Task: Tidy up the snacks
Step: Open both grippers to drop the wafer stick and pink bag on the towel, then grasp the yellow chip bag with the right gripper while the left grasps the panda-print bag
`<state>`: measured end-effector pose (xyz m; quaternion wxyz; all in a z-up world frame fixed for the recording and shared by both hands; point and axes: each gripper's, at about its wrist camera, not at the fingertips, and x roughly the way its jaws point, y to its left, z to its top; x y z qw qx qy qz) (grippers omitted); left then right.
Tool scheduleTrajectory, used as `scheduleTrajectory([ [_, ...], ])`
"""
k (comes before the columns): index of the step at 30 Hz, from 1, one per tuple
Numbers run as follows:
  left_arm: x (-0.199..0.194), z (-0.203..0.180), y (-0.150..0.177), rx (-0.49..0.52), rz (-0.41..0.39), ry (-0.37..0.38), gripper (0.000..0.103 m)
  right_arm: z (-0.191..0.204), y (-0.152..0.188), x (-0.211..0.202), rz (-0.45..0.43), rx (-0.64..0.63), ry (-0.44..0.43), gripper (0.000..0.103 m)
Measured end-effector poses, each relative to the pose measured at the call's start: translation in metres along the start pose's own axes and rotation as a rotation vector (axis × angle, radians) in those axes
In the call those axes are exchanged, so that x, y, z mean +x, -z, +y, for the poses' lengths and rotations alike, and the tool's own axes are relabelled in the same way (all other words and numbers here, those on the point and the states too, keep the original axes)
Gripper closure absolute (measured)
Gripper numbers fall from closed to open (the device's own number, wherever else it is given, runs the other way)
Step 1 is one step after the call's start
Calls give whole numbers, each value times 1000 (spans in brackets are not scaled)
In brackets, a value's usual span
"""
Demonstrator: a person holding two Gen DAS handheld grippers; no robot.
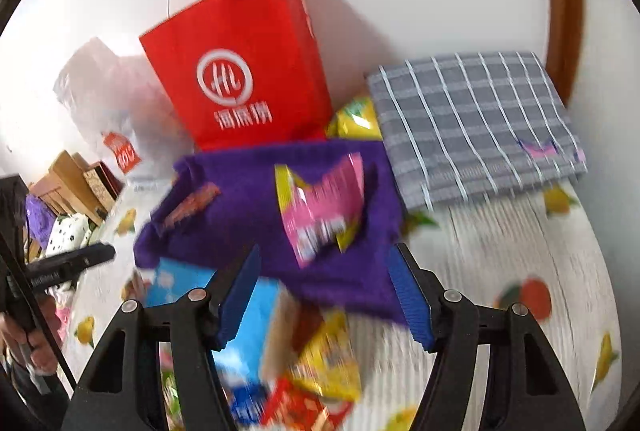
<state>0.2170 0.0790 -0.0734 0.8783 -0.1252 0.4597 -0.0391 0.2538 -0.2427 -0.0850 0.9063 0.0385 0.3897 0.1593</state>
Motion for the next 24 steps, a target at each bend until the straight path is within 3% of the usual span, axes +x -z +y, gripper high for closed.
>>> scheduleTrajectory([
  [10, -14, 4, 46, -4, 20, 25, 44, -5, 81, 30, 86, 12, 38, 37],
  [20, -22, 21, 70, -16, 30, 1, 44, -5, 85, 64, 101, 64, 58, 38],
  [22, -22, 24, 73, -21, 32, 4, 44, -5, 87, 68, 109, 60, 53, 51],
  [24, -21, 25, 75, -27, 35, 4, 44, -3, 88, 65, 102, 49, 54, 55],
])
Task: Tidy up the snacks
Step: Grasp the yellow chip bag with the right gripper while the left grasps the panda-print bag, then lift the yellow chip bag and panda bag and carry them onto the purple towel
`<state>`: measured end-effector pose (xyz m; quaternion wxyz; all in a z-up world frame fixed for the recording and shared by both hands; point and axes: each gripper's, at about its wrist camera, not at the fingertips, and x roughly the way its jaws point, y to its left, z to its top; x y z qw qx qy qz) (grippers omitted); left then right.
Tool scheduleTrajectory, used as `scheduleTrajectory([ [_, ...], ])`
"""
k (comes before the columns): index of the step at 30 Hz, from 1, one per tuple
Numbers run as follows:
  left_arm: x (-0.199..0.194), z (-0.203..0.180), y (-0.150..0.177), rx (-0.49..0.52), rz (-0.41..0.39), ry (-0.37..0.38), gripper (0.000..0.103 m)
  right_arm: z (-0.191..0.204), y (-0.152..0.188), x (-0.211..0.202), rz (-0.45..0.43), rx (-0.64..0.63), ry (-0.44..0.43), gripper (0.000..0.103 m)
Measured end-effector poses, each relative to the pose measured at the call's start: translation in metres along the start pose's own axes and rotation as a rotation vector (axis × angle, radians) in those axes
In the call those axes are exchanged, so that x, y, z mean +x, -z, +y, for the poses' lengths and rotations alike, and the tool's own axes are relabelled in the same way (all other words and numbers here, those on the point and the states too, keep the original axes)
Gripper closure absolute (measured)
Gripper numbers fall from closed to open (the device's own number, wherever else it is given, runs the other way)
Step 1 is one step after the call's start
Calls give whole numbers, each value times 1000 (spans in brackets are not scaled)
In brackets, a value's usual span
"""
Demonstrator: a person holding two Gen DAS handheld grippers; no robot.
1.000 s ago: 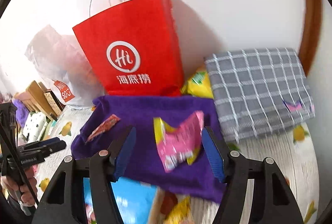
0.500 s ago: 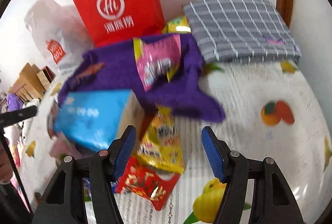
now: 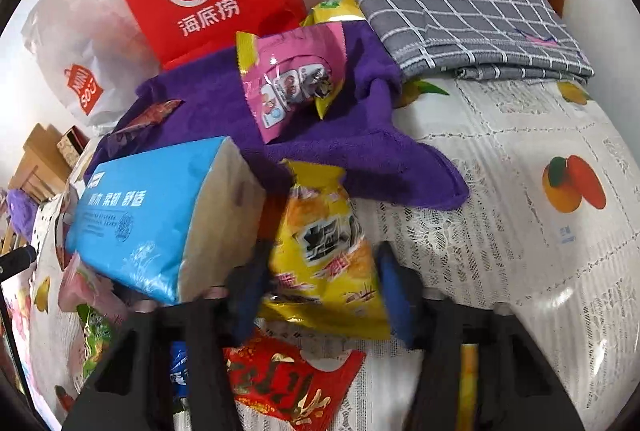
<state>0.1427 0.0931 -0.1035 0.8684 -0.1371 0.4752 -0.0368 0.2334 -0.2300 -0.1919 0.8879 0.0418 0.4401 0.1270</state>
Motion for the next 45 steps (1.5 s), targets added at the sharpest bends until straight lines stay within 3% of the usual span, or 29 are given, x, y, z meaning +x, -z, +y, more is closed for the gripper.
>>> scheduleTrajectory([
  [8, 8, -7, -1, -9, 3, 57, 43, -13, 10, -49, -97, 11, 55, 56],
  [15, 34, -16, -18, -54, 18, 96, 30, -29, 34, -81, -120, 43, 85, 56],
  [20, 59, -12, -25, -95, 56, 87, 30, -39, 45, -94, -135, 87, 84, 56],
  [24, 64, 1, -20, -135, 57, 147, 28, -40, 48, -100, -145, 95, 84, 56],
  [31, 64, 0, -20, -108, 53, 143, 26, -34, 51, -95, -134, 94, 63, 56],
  [35, 69, 7, -22, -133, 64, 190, 27, -31, 53, -92, -120, 88, 57, 56],
  [39, 68, 17, -18, -168, 75, 264, 38, -33, 56, -91, -111, 94, 60, 56],
  [45, 53, 24, -11, -146, 65, 211, 42, -33, 57, -93, -113, 104, 59, 56],
])
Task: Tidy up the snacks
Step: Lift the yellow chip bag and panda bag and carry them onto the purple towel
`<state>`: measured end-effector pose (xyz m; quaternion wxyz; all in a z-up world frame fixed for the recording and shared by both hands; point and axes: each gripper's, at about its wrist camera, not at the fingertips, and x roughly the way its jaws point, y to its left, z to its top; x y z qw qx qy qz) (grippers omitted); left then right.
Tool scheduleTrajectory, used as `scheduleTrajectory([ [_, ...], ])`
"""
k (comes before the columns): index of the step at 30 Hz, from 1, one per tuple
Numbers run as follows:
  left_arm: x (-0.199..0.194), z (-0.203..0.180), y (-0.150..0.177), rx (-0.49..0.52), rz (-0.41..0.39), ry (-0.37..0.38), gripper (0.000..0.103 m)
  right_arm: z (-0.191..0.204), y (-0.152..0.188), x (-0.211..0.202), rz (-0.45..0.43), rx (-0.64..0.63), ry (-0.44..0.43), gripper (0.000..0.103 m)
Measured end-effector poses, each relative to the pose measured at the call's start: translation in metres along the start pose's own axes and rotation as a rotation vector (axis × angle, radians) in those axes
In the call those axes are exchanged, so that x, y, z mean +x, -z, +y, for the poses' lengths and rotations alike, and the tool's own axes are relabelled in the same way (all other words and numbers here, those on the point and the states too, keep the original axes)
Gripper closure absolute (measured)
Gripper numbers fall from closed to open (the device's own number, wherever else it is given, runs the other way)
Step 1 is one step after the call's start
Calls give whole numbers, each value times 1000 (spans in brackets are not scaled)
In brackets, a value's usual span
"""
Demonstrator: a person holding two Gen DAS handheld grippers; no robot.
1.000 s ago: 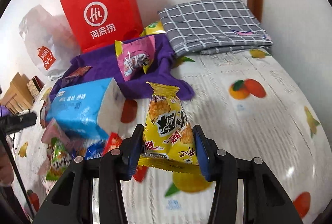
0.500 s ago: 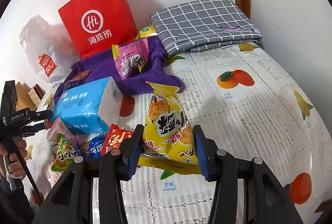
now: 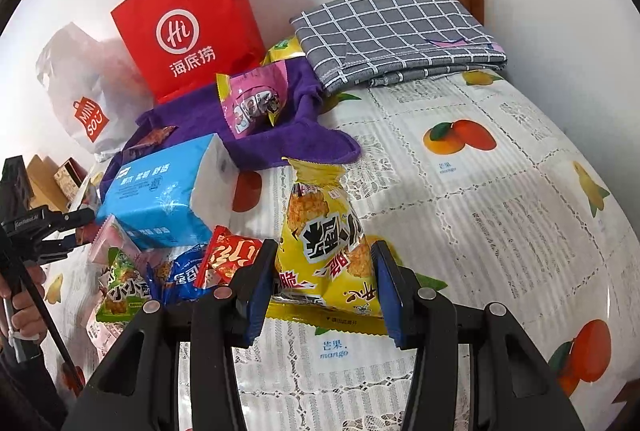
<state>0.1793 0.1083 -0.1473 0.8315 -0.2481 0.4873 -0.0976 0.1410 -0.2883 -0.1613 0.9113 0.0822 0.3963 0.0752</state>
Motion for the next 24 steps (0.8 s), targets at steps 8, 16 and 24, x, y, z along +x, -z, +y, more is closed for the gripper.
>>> scheduleTrajectory([
  [8, 13, -12, 2, 95, -6, -185, 42, 5, 3, -3, 8, -6, -4, 56],
  [16, 5, -19, 8, 131, -34, -204, 54, 5, 7, -12, 9, -15, -2, 56],
  [24, -21, -33, 20, 157, -51, -149, 54, 23, 3, -25, -12, -51, -15, 56],
])
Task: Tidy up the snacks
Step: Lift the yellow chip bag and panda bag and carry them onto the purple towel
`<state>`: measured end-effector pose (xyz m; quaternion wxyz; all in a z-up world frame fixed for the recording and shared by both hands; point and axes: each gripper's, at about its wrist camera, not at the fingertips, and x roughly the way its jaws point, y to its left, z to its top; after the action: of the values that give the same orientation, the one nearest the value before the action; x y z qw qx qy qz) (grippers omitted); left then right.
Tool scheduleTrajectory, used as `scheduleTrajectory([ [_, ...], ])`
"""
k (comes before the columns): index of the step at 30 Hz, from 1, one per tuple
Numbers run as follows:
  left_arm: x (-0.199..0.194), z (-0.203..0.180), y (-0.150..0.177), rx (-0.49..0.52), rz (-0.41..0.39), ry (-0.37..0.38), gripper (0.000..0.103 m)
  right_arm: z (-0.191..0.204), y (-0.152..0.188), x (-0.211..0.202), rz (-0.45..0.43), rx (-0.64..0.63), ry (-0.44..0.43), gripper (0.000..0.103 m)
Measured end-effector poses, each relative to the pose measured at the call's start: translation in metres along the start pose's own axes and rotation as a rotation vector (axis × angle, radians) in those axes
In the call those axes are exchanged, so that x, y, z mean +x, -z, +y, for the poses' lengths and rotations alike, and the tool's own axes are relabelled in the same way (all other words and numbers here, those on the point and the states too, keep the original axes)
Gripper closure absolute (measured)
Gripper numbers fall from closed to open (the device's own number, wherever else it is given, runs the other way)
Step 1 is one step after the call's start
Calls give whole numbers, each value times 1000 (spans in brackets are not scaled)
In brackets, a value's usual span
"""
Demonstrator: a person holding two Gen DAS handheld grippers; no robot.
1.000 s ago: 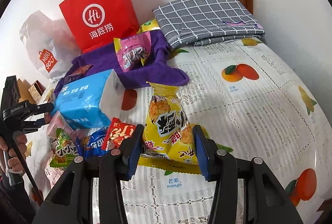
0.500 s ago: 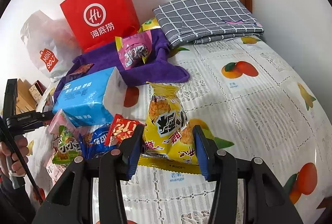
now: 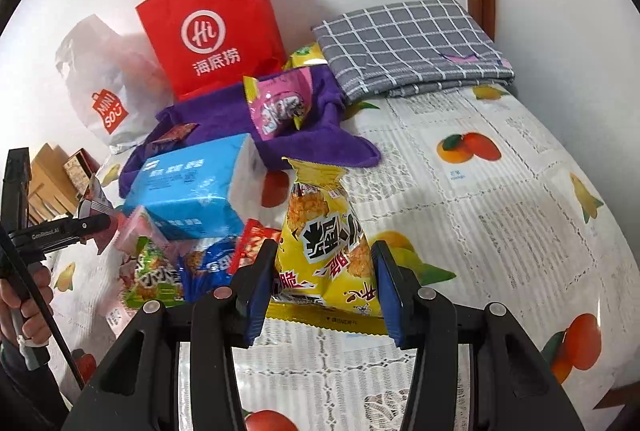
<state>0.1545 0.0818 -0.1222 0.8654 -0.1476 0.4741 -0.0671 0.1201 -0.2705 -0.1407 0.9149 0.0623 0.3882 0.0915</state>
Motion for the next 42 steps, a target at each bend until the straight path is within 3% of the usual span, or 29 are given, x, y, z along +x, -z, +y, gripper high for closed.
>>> scheduleTrajectory([
  [18, -36, -47, 16, 55, -21, 155, 54, 27, -19, -29, -24, -62, -17, 56],
  [27, -41, -59, 6, 65, -35, 169, 54, 46, -44, -40, -77, -99, -51, 56],
  [42, -47, -59, -36, 57, -84, 160, 54, 78, -118, -32, -123, -158, -126, 56],
])
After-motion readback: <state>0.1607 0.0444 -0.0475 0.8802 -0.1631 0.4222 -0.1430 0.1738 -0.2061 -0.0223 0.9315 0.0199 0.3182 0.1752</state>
